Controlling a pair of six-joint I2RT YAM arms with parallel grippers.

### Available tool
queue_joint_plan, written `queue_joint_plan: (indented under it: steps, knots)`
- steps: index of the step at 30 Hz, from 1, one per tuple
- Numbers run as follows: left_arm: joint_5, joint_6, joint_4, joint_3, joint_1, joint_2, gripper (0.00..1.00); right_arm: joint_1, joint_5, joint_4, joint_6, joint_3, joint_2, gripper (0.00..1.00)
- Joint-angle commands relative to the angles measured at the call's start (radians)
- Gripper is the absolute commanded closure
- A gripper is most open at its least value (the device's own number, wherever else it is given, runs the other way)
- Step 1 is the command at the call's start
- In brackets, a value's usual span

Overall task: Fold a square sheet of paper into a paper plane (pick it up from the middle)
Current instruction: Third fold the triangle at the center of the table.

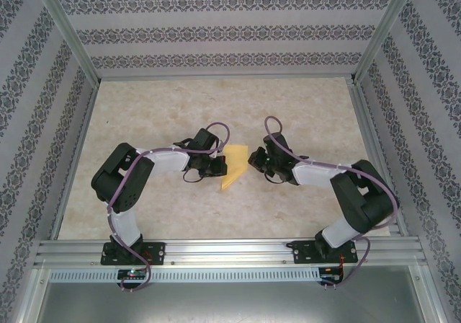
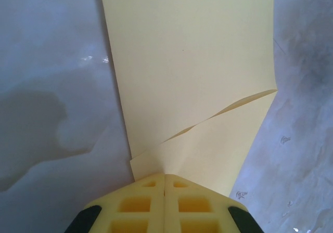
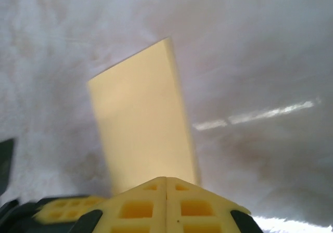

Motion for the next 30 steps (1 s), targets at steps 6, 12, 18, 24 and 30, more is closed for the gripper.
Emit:
queue_joint_plan:
  steps: [6, 12, 18, 24, 30]
  knots:
    - [-0.073, -0.016, -0.067, -0.031, 0.004, 0.037, 0.98, 0.175, -0.015, 0.099, 0.109, -0.066, -0.023, 1.0]
    - [-0.073, -0.019, -0.059, -0.036, 0.004, 0.037, 0.98, 0.247, -0.019, 0.155, 0.15, -0.061, 0.028, 1.0]
    - [-0.069, -0.021, -0.057, -0.041, 0.005, 0.039, 0.98, 0.268, -0.042, 0.212, 0.175, -0.03, 0.123, 1.0]
    - [-0.074, -0.023, -0.059, -0.044, 0.005, 0.034, 0.98, 0.273, -0.054, 0.207, 0.184, -0.02, 0.171, 1.0]
    - [-0.081, -0.023, -0.061, -0.048, 0.004, 0.028, 0.98, 0.275, -0.047, 0.203, 0.182, -0.046, 0.132, 1.0]
